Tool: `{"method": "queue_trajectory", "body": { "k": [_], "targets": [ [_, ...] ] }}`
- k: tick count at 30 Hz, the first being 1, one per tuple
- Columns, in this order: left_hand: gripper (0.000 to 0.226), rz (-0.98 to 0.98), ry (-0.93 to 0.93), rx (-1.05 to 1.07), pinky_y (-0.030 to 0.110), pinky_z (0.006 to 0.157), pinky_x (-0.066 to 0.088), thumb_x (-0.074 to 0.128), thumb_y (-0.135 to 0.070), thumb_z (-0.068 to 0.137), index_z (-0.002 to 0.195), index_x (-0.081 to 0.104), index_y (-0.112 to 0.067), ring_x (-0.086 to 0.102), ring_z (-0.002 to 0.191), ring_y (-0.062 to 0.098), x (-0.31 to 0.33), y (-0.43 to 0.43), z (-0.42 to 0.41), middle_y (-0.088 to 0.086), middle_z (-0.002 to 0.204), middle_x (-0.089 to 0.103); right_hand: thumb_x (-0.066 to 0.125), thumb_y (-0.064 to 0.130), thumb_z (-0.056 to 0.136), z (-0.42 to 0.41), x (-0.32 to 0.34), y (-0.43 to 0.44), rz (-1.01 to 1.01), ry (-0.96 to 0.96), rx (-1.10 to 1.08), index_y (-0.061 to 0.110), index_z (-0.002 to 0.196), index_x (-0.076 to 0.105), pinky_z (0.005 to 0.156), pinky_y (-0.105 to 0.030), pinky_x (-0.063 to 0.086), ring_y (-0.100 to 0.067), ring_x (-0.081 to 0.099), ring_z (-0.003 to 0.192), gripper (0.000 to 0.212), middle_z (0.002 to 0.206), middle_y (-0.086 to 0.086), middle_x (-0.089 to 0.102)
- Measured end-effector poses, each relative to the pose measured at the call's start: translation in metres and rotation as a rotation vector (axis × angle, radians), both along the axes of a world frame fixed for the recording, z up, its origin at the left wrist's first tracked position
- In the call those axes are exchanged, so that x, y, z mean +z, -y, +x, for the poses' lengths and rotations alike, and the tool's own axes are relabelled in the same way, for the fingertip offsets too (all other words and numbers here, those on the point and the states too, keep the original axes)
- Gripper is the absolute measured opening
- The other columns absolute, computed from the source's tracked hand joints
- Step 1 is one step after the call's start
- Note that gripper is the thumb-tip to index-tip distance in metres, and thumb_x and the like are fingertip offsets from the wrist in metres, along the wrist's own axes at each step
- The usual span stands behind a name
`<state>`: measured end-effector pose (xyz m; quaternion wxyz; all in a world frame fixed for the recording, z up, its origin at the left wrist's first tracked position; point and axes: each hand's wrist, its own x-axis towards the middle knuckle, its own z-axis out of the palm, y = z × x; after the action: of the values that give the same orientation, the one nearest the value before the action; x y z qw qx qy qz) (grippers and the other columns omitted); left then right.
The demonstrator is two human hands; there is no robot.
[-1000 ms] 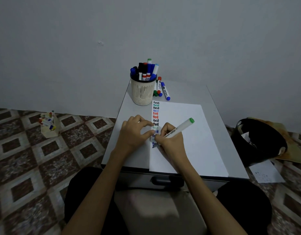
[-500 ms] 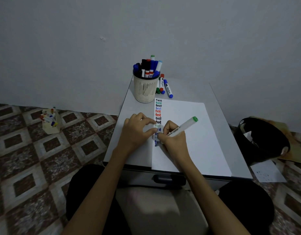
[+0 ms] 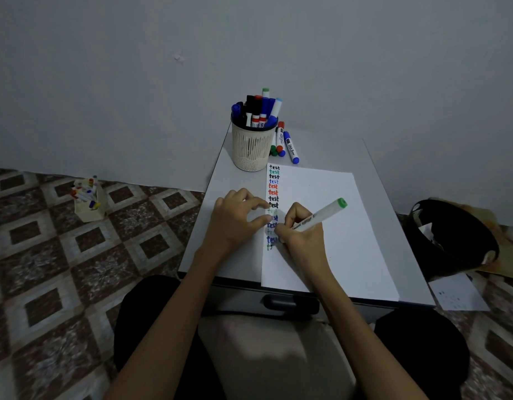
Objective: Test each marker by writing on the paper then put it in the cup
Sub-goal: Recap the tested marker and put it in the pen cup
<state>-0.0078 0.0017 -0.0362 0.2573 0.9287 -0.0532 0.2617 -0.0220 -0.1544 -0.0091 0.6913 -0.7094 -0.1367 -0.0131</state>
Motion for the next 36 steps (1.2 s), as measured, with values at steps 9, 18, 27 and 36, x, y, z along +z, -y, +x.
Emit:
{"method": "queue_trajectory", "body": {
  "k": [9, 18, 27, 36],
  "targets": [
    [0.041, 0.002, 0.004, -0.005, 0.036, 0.072, 0.041, 0.051, -0.053, 0.076, 0.094, 0.072, -0.023, 0.057, 0.084, 0.021, 0.0001, 0.0003, 0.0002, 0.001, 0.088, 0.063, 0.057, -0.018, 0.074, -0.0010, 0.0014, 0.0026, 0.004, 0.008, -0.048, -0.001, 0.064, 0.041, 0.048, -0.019, 0.043, -0.006, 0.045, 0.050, 0.025, 0.055, -0.004, 0.042],
    [0.042, -0.004, -0.013, -0.009, 0.037, 0.073, 0.042, 0.050, -0.053, 0.076, 0.094, 0.072, -0.022, 0.057, 0.085, 0.022, 0.0014, 0.0004, 0.0001, 0.002, 0.089, 0.063, 0.059, -0.009, 0.069, -0.0025, 0.0033, 0.0026, 0.000, -0.007, -0.007, 0.008, 0.061, 0.039, 0.047, -0.017, 0.042, -0.001, 0.045, 0.046, 0.027, 0.048, 0.009, 0.042],
    [0.043, 0.000, -0.010, -0.009, 0.036, 0.073, 0.041, 0.050, -0.054, 0.076, 0.095, 0.072, -0.022, 0.057, 0.084, 0.021, 0.0014, 0.0008, 0.0003, 0.002, 0.089, 0.063, 0.057, -0.015, 0.078, 0.0007, -0.0005, 0.0031, -0.008, -0.004, -0.107, 0.006, 0.065, 0.039, 0.058, -0.029, 0.050, -0.016, 0.051, 0.059, 0.030, 0.058, -0.007, 0.043],
    [0.043, -0.007, 0.020, -0.022, 0.035, 0.072, 0.040, 0.050, -0.054, 0.076, 0.094, 0.072, -0.022, 0.058, 0.082, 0.021, 0.0003, 0.0001, 0.0016, 0.002, 0.088, 0.064, 0.053, -0.019, 0.078, -0.0020, 0.0033, 0.0022, -0.015, -0.028, -0.052, 0.005, 0.066, 0.041, 0.047, -0.012, 0.040, 0.001, 0.047, 0.046, 0.030, 0.045, 0.013, 0.043]
  ]
}}
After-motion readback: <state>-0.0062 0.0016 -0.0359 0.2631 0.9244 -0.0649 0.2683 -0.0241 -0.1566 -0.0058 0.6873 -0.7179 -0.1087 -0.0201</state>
